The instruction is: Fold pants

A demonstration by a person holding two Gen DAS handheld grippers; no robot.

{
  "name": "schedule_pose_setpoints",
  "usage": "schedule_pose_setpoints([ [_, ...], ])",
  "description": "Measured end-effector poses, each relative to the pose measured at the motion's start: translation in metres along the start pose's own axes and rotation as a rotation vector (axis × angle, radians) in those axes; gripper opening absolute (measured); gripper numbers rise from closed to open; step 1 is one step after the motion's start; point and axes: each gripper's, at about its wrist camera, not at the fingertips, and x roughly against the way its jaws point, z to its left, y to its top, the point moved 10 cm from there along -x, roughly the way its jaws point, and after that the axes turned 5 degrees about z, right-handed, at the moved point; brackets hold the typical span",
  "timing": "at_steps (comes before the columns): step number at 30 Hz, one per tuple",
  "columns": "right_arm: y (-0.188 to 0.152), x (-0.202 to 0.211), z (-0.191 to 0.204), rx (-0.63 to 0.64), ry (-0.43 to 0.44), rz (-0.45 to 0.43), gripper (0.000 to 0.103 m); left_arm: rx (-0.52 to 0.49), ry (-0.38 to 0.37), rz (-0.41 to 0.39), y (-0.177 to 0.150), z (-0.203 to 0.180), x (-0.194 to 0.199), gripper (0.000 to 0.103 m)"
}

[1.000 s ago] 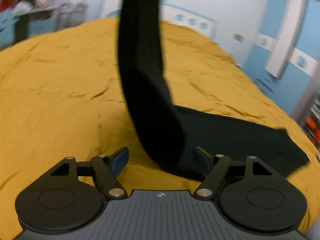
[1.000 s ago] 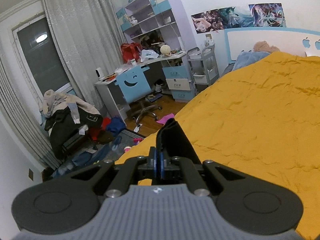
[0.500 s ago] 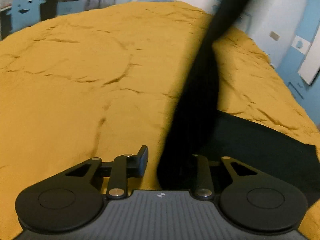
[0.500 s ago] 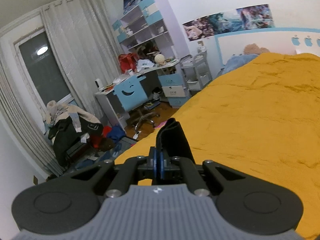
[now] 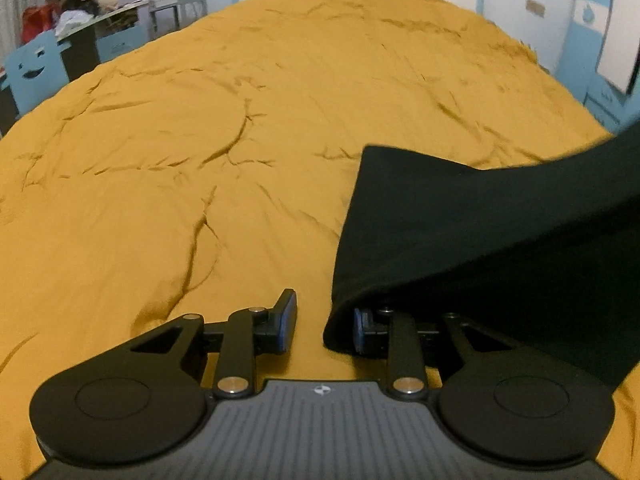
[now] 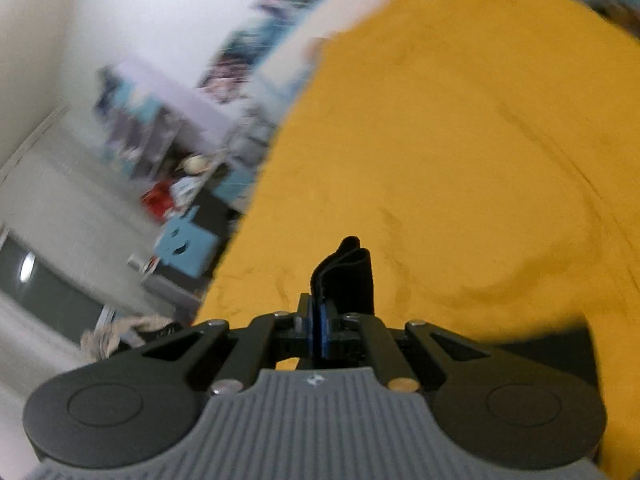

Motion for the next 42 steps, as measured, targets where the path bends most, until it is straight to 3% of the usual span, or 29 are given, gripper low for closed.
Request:
schedule_pose_setpoints([
  [5,-0.057,-0.002,-0.116,-0.195,-0.06,0.064,0.0,-0.034,-0.015,0.084,-0.008,-0.004,0.002,0.034],
  [10,-0.098,-0.013,-0.173,-0.269,-0.08,0.107,0.0,-0.073,-0.107,0.207,-0.014,-0.001,0.022,0.034],
  [12,-0.103,-0.016,-0.181,-0.26,-0.085,0.112,0.0,-0.076,-0.169,0.219,-0.012,-0.001,0.036,0.035],
  [15,-0.106,-0.017,-0.181,-0.232,-0.086,0.121,0.0,-0.052,-0.256,0.179,0.006,-0.001,0.053,0.046],
  [16,-0.106,-0.018,-0.182,-0.216,-0.087,0.124,0.0,-0.036,-0.268,0.156,0.016,0.0,0.056,0.052],
  [18,-0.103,-0.021,-0.181,-0.196,-0.09,0.129,0.0,-0.021,-0.266,0.112,0.04,-0.001,0.051,0.055],
  [23,-0.098,-0.029,-0.18,-0.181,-0.095,0.131,0.005,0.018,-0.275,0.068,0.088,-0.017,-0.001,0.061],
  [31,-0.091,-0.041,-0.178,-0.19,-0.105,0.107,0.008,0.026,-0.214,0.131,0.106,-0.04,-0.086,0.062],
  [32,-0.09,-0.04,-0.179,-0.176,-0.114,0.109,0.004,0.039,-0.231,0.141,0.105,-0.042,-0.092,0.054],
  [34,-0.088,-0.038,-0.175,-0.135,-0.13,0.112,0.0,0.064,-0.259,0.143,0.103,-0.043,-0.096,0.018],
  [35,-0.086,-0.037,-0.171,-0.115,-0.131,0.111,0.0,0.07,-0.257,0.128,0.105,-0.041,-0.096,0.011],
  [40,-0.059,-0.022,-0.13,0.021,-0.051,0.057,0.0,0.177,-0.35,0.027,0.113,-0.024,-0.074,0.008],
  [42,-0.045,-0.024,-0.128,0.07,-0.082,0.037,0.0,0.224,-0.371,0.001,0.115,-0.016,-0.07,0.008],
])
